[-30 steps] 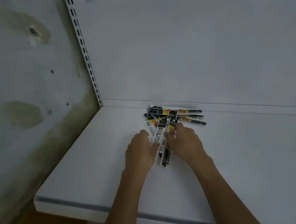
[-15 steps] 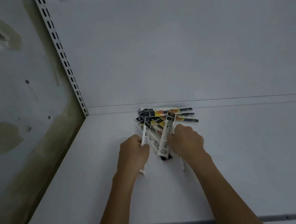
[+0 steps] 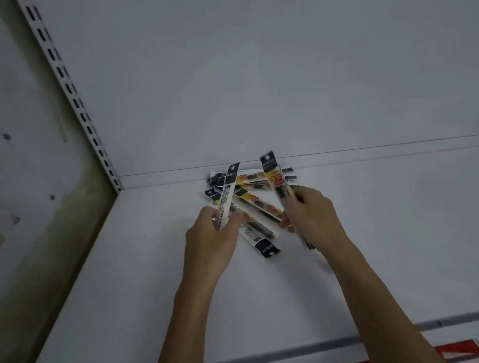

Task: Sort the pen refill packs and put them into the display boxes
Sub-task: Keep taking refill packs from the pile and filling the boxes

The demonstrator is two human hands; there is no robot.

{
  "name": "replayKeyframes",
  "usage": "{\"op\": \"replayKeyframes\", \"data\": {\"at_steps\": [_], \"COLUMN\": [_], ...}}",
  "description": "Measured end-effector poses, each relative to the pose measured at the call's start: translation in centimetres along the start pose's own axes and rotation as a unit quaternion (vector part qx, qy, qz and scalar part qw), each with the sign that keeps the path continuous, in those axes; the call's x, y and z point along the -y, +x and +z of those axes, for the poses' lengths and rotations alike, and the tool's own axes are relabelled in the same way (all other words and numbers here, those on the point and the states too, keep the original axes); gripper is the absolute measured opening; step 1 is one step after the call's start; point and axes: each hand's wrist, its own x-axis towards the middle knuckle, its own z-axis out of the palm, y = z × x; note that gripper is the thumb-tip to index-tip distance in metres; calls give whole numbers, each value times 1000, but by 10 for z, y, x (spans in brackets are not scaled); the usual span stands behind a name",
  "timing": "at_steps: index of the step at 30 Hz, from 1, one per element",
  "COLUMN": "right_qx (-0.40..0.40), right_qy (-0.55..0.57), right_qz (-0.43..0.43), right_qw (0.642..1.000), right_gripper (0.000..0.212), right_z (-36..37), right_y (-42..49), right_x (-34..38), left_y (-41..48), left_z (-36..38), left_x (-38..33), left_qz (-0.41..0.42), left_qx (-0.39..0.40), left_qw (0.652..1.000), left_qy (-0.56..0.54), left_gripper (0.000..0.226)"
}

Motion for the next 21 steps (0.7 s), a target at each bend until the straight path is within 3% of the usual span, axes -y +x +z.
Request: {"op": "replayKeyframes", "data": {"at_steps": [4,8,10,15,21], "right_qx": [-22,-161,-189,-131,-247], "right_qy": [133,176,192,167,177], "right_qz": [0,-112,-137,-104,-80], "right_qw": [991,965,953,972,949], "right_gripper": [18,13,10,18,12], "right_z": [-31,-70,-88,-121,-238], "right_y": [-14,-27,-33,-51,-66], "right_x": [-8,-24,-39,-82,-125], "left_y": [-15,-25,-30,-56,-101], "left_z": [20,47,65,121,195], "left_x": [-16,-35,-46,-82,-130], "left_qz": [42,61,68,107,142], "left_qx": [25,42,58,94,144], "left_qw": [998,995,991,983,974], "left_qy": [-32,-69,-103,-114,-102], "left_gripper": [32,30,29,27,22]}}
